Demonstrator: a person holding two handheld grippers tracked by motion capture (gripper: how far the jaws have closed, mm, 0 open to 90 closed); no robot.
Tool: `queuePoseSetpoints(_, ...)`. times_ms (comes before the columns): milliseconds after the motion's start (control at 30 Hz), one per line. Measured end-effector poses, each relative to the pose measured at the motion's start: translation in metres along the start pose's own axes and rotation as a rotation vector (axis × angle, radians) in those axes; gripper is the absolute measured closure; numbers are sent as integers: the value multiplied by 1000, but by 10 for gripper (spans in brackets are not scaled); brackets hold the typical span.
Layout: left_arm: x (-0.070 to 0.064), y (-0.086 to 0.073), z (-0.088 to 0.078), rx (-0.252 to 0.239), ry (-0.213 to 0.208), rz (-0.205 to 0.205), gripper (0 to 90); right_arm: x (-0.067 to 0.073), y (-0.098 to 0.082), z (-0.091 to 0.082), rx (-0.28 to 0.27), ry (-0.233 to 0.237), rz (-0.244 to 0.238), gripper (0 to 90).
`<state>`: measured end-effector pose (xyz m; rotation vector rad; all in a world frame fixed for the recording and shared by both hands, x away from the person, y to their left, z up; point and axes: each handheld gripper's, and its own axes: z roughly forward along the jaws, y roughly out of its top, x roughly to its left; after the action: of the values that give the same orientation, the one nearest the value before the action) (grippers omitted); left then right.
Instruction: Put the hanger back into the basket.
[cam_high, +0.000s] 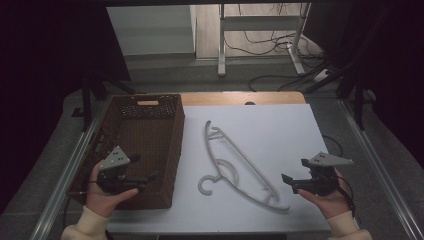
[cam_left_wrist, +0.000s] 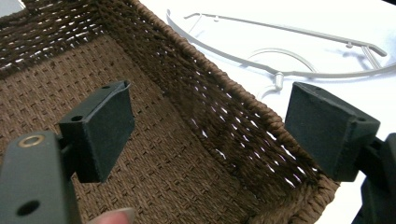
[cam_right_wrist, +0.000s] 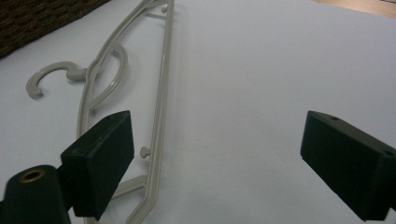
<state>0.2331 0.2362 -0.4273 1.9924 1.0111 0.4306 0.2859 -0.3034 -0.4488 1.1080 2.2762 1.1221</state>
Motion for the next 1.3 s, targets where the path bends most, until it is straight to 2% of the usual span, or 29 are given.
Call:
queuePoseSetpoints(267,-1,-5,-3,6,9,-5,159,-1,5,5,10,7,-8,123)
queuePoseSetpoints(400,-1,-7,-5,5,10,-8,159,4,9,8,19,7,-33,128)
queuePoseSetpoints(600,-1,-5,-9,-15,2,-6,160,11,11,10,36,-15,-45,145)
queuePoseSetpoints(867,-4,-6,-10,-1,13,7,161,17,15,17,48,-1,-52,158)
queuePoseSetpoints(1000,-5,-5,-8,6,17,14,161,20,16,21,64,2,-74,164)
queuePoseSetpoints(1167,-10,-3,-4,17,8,25,162,27,19,25,78,-26,-89,165)
queuePoseSetpoints(1300,-11,-3,-4,18,9,25,162,30,20,29,89,-18,-94,167)
